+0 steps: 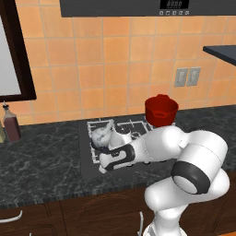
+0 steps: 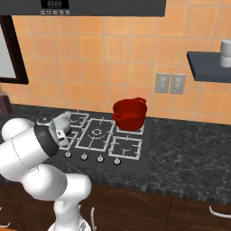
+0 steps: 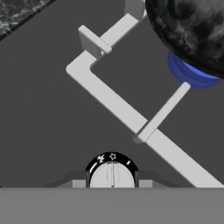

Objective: Pick the kettle from the counter and place it on a stove burner. Then turn the burner on.

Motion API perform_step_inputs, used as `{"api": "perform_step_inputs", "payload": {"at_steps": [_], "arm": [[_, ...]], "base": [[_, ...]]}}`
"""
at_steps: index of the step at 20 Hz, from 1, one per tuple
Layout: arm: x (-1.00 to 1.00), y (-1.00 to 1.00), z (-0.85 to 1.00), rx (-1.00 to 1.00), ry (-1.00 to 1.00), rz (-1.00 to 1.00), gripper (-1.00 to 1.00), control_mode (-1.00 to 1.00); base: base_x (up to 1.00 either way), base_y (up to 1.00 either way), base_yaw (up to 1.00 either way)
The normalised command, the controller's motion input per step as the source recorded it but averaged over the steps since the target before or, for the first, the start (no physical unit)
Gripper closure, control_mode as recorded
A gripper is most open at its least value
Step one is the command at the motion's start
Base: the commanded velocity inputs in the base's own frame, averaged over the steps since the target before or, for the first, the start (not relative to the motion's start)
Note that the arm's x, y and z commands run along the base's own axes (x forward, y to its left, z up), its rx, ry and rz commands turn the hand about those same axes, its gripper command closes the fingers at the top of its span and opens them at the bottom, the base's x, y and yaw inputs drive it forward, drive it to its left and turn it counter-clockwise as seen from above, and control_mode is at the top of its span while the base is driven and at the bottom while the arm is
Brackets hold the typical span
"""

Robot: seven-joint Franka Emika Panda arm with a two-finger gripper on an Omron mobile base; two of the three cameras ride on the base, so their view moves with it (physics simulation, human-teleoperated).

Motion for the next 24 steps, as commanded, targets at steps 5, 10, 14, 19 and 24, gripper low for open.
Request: {"api": "perform_step_inputs", "payload": {"at_steps": [5, 10, 14, 19, 24], "arm": [[0.0, 0.0, 0.02, 0.0, 0.0, 0.0, -1.0, -1.0], [0.0, 0.0, 0.43, 0.01, -0.07, 0.0, -1.0, -1.0], [-0.26, -0.37, 0.6, 0.09, -0.15, 0.0, -1.0, -1.0], [-0.77, -1.0, 0.55, 0.29, -0.32, 0.0, -1.0, -1.0], [-0.86, -1.0, 0.59, 0.38, -0.44, 0.0, -1.0, -1.0]], "base": [[0.0, 0.0, 0.0], [0.0, 0.0, 0.0], [0.0, 0.0, 0.0], [0.0, 0.0, 0.0], [0.0, 0.0, 0.0]]}}
